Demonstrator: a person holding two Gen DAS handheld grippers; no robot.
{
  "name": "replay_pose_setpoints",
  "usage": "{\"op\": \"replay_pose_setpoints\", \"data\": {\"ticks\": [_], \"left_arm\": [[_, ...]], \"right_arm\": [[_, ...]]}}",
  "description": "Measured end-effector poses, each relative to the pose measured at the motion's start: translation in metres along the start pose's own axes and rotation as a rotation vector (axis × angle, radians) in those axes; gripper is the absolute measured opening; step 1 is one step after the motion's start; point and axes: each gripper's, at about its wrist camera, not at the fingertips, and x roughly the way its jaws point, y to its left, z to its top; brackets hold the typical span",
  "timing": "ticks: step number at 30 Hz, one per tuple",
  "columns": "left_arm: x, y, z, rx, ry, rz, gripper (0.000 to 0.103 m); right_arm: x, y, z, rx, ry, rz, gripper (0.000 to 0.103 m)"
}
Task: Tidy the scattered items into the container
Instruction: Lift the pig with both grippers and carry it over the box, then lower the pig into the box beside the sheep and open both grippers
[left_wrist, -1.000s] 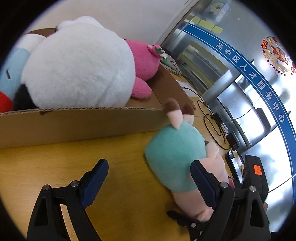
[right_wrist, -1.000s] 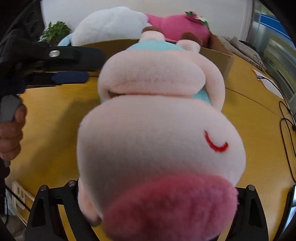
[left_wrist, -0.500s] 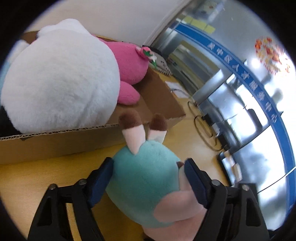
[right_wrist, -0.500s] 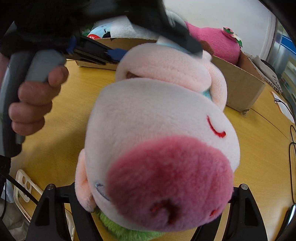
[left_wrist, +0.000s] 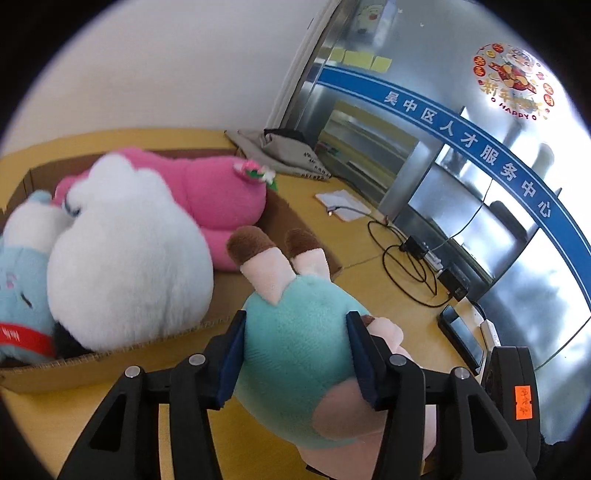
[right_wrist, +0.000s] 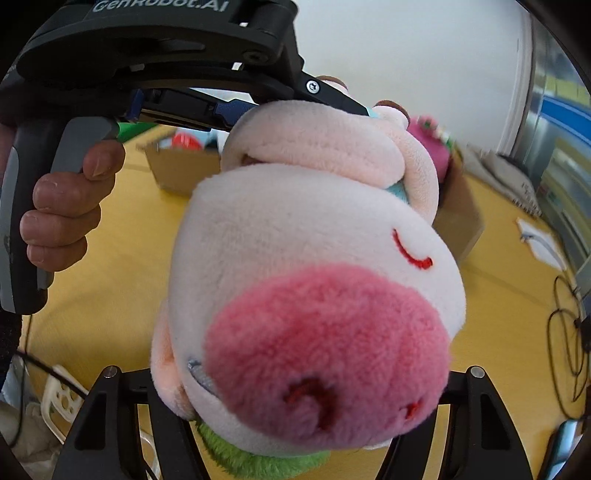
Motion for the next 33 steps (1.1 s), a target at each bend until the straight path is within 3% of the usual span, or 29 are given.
{"op": "replay_pose_setpoints", "data": {"ticks": [7,13,17,22,25,30,31,33], "left_arm": [[-0.03,-0.034,0.087,0.184,-0.127,0.076,0.051],[-0.002,-0.016,0.131,0.185,-0.127,0.144,0.051],[0.045,0.014,0.134,0.145,-0.066,0.169,0.051],[0.119,0.061,0.114,0.062,0.118,0.27,0.05],[0.131,0.085,0.106,-0.027,0.133,0.221,0.05],[0.136,0.072,0.105,0.029,0.145,0.278,0.051],[0.137,0.071,0.105,0.028,0.146,0.283,0.051],[0.139,0.072,0.105,0.019,0.148,0.284,0.051]], "right_arm": [[-0.013,-0.021,0.088,-0.024,-0.174,-0.031,0.075],[0.028,-0.056,0.132,-0.012,-0.208,-0.007,0.076],[0.078,-0.077,0.137,0.026,-0.161,0.006,0.079],[0.133,-0.094,0.118,0.071,-0.041,-0.035,0.091],[0.121,-0.089,0.109,0.037,-0.042,-0.065,0.092],[0.068,-0.073,0.092,0.012,-0.116,-0.093,0.093],[0.056,-0.07,0.089,0.034,-0.14,-0.097,0.091],[0.047,-0.076,0.094,0.095,-0.173,-0.086,0.076]]}}
